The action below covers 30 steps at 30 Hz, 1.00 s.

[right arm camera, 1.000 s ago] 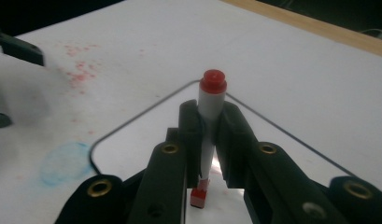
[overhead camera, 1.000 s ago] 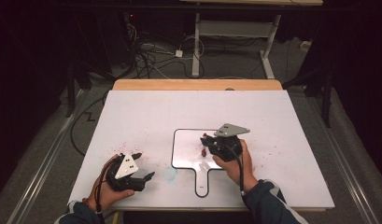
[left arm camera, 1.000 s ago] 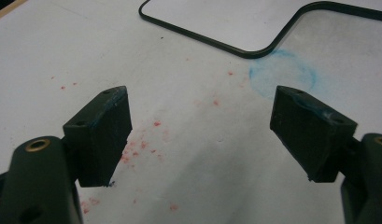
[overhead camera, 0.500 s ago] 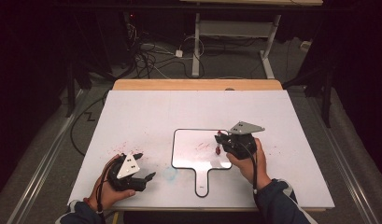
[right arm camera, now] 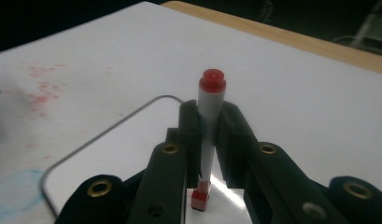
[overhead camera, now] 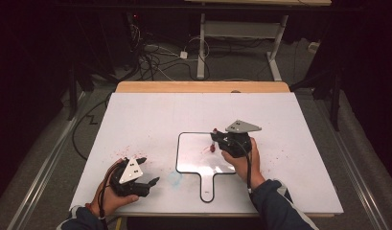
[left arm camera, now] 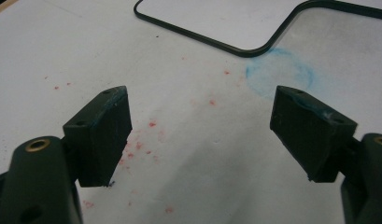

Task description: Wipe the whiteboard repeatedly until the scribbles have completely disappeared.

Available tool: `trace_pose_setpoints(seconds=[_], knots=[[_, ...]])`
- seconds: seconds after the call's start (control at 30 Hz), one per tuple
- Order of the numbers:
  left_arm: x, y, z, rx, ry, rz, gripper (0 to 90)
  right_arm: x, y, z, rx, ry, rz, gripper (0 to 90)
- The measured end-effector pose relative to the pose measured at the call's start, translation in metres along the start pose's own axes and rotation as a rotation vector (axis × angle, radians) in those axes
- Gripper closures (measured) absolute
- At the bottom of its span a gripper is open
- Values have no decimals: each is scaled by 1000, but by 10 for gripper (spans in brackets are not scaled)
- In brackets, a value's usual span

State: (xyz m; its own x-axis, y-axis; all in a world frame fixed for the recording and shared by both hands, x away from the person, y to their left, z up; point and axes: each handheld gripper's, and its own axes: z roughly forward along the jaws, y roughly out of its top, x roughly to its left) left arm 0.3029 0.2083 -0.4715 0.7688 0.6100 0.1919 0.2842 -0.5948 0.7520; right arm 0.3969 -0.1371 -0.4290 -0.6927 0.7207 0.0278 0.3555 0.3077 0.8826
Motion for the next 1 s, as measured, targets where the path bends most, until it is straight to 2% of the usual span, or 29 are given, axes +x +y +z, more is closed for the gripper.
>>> trace_pose_setpoints(seconds=[0.03, 0.1, 0.17, 0.27, 0.33, 0.4, 0.47, 0.53, 0.63, 0.7, 0.73, 0.83, 0.87, 0.9, 0.93, 1.0], knots=[[0, 0, 0, -1, -1, 1, 193, 5, 1, 1, 3, 17, -15, 817], [-1, 0, 0, -2, -1, 2, 193, 11, 3, 4, 16, 51, -12, 817], [-1, 0, 0, -2, -1, 1, 193, 13, 6, 5, 35, 7, -67, 817], [-1, 0, -1, -4, -1, 2, 193, 5, 10, 5, 56, -76, -67, 817], [0, 0, -1, -5, -3, -1, 193, 6, 10, 7, 47, -58, -44, 817], [0, 0, 0, -4, -4, -3, 193, 15, 10, 11, 40, 5, -36, 817], [0, 0, -1, -7, -7, -2, 193, 25, 12, 15, 41, 35, -65, 817], [-1, 0, -1, -5, -6, 2, 193, 24, 13, 18, 42, 21, -89, 817], [-1, 0, -2, -8, -9, -4, 193, 10, 15, 18, 49, -68, -103, 817], [-1, 0, -1, -8, -10, -1, 193, 3, 15, 18, 42, -60, -46, 817], [-1, 0, -1, -8, -11, -1, 193, 4, 15, 18, 41, -58, -51, 817], [0, 0, -1, -9, -11, -4, 193, 13, 15, 22, 32, 25, -30, 817], [0, 0, -1, -9, -11, -4, 193, 17, 15, 23, 38, 47, -36, 817], [0, 0, -1, -8, -12, -3, 193, 21, 16, 22, 46, 46, -59, 817], [0, -1, -1, -6, -12, -2, 193, 22, 16, 21, 54, 34, -83, 817], [0, -1, -1, -3, -15, -4, 193, 18, 18, 18, 73, -35, -117, 817]])
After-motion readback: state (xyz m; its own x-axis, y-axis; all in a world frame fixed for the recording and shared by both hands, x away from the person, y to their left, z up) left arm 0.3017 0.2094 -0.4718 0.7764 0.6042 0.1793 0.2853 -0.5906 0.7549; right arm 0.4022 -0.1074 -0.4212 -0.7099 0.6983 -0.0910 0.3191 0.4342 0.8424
